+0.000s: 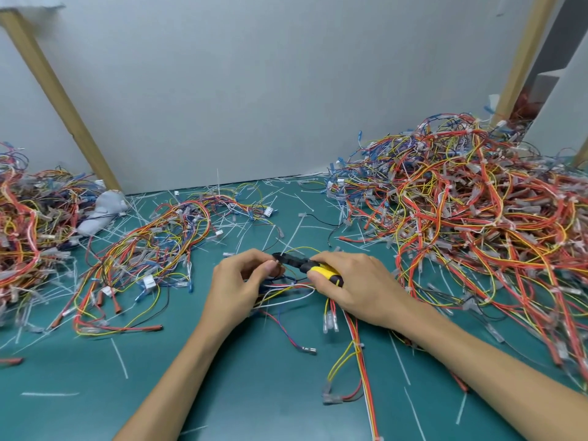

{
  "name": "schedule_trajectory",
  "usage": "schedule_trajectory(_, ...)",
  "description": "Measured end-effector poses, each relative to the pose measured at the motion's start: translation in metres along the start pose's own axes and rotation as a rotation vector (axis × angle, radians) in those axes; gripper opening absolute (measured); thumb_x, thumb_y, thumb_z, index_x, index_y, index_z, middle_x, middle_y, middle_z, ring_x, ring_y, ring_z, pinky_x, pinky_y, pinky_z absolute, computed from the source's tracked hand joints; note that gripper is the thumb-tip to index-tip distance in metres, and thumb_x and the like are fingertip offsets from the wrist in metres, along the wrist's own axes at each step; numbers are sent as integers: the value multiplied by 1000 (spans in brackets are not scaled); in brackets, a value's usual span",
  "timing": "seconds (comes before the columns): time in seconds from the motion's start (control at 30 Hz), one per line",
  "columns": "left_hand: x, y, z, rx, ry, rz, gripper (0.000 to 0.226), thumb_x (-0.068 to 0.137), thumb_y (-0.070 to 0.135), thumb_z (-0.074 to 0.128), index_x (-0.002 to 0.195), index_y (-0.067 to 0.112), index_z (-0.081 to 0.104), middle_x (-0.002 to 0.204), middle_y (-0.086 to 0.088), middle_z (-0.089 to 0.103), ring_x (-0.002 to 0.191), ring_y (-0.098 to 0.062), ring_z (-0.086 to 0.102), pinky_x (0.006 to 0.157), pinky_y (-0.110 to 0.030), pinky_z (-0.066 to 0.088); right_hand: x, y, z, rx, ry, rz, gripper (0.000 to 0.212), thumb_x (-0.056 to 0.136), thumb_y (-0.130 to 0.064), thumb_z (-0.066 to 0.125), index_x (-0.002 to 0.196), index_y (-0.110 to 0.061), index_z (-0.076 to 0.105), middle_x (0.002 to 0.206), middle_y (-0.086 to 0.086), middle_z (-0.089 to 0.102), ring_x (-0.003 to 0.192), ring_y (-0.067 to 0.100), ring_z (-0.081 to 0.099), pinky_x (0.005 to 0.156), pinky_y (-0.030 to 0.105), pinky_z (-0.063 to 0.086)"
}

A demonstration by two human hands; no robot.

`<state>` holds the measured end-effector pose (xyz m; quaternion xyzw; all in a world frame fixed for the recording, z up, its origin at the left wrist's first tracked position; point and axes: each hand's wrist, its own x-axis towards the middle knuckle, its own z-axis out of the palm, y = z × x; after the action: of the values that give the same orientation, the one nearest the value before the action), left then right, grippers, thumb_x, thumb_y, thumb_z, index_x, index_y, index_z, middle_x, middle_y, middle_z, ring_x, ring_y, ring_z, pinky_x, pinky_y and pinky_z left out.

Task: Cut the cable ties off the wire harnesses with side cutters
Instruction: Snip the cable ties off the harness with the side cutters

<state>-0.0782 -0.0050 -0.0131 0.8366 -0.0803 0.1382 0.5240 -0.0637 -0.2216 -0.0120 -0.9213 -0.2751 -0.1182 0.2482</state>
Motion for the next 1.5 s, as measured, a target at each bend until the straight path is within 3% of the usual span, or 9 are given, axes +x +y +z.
schedule_trajectory(0.13, -2, -2, -2, 25, -16, -14, 18, 93, 8, 61, 81, 18, 70, 78, 5, 76, 80, -8, 72, 79, -23, 55, -3, 1, 7, -33, 25, 6, 40, 95, -57, 43, 125, -34, 53, 94, -17, 51, 89, 12, 54, 68, 32, 39)
schedule_trajectory(0.4, -2, -5, -3, 67, 11, 6, 11, 93, 10, 62, 87, 15, 70, 78, 6, 76, 80, -5, 72, 81, -31, 56, -2, 6, 6, -21, -1, -41, 48, 93, -61, 38, 129, -32, 51, 103, -16, 54, 97, 7, 50, 75, 23, 33)
schedule_trajectory(0.53, -3, -4, -3, 89, 9, 28, 14, 93, 8, 61, 83, 17, 67, 78, 8, 75, 80, -5, 71, 80, -32, 56, -2, 4, 5, -13, 15, -51, 42, 94, -57, 44, 124, -30, 55, 100, -15, 58, 91, 10, 53, 71, 27, 38)
schedule_trajectory(0.67, -4, -3, -3, 135, 18, 73, 16, 92, 8, 62, 81, 19, 64, 77, 11, 74, 76, -4, 71, 75, -30, 54, -3, 1, 1, -32, 6, -57, 43, 92, -58, 41, 119, -29, 57, 101, -11, 65, 88, 15, 59, 71, 35, 46)
schedule_trajectory(1.0, -4, -3, -2, 120, 27, 94, 22, 91, -1, 58, 76, 14, 54, 73, 10, 75, 72, -1, 71, 61, -10, 46, 3, -4, -8, -74, -32, -107, 34, 98, -46, 49, 116, -23, 66, 89, -3, 72, 81, 22, 63, 64, 36, 43)
schedule_trajectory(1.27, -2, -5, -2, 153, 18, 94, 26, 89, -3, 57, 74, 18, 54, 73, 12, 74, 73, -5, 72, 71, -30, 56, 1, -3, -5, -89, -6, -134, 43, 96, -51, 43, 118, -23, 65, 94, -3, 72, 84, 24, 64, 66, 38, 48)
schedule_trajectory(1.5, -2, -7, -2, 131, 32, 80, 23, 89, 0, 61, 74, 18, 62, 71, 12, 73, 70, -4, 71, 65, -20, 54, -2, -3, -1, -215, 111, -159, 39, 89, -47, 54, 114, -19, 66, 92, -5, 67, 82, 19, 64, 62, 27, 45)
